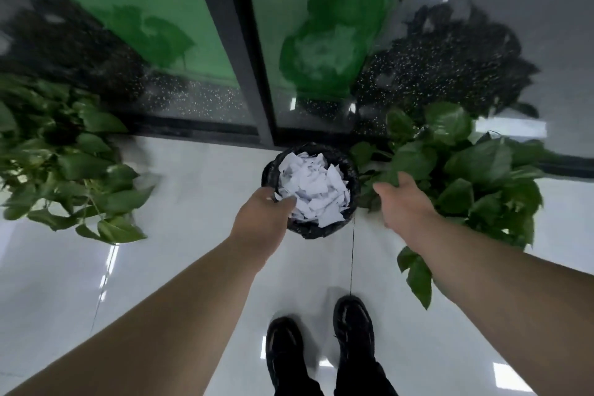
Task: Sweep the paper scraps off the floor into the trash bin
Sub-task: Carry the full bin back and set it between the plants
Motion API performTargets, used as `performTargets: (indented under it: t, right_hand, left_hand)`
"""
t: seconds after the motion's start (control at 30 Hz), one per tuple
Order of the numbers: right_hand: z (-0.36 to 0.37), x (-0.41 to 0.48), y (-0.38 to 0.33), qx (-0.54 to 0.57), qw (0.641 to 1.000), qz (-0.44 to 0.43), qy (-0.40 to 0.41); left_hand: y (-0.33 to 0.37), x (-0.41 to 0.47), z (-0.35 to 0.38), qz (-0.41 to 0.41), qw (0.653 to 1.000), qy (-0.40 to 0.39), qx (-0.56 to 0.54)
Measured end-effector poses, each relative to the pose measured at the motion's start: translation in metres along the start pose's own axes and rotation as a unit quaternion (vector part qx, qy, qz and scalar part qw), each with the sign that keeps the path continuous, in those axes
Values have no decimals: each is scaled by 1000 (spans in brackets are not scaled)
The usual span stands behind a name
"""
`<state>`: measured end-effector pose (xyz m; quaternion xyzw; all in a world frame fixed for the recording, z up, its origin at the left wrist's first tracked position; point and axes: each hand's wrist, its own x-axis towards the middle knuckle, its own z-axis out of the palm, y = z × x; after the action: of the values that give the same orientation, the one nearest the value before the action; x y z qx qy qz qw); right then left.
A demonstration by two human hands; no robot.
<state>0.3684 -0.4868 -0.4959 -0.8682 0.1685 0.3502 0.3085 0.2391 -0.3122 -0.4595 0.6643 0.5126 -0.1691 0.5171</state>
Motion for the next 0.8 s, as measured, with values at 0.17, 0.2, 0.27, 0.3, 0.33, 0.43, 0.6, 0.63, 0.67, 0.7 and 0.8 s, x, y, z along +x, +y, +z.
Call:
performTargets:
  t: [0.17,0.2,0.27,0.3,0.33,0.43,0.6,0.63,0.67,0.7,0.8]
  right_hand:
    - [-114,-113,-36,75,997,0,31]
    - [-138,-136,-40,92,995,-4,39]
    - [-179,-182,-41,125,991,-19,50]
    - [-197,-202,-35,146,988,-21,52]
    - [-215,-222,-29,181,982,-20,57]
    - [-270,-279,-4,300,951,10,71]
    - [-374,-376,54,392,911,-6,128]
    - [-393,-392,72,409,901,-2,143]
    - [-410,-407,92,425,891,1,161]
    - [-426,-422,114,441,880,7,177]
    - [-465,-468,186,486,843,28,230]
  left_hand:
    - [92,-119,-42,73,997,-18,-12]
    - [108,-142,-47,83,996,-30,-15]
    - [140,-187,-54,117,991,-58,-1]
    - [155,-211,-54,132,988,-74,7]
    - [170,-233,-52,148,985,-87,14]
    - [211,-307,-36,208,967,-134,54]
    - [255,-432,20,292,916,-240,136]
    - [259,-454,32,303,904,-256,162]
    - [264,-474,45,315,889,-273,188]
    - [265,-496,59,324,876,-289,211]
    - [258,-562,111,356,832,-335,263]
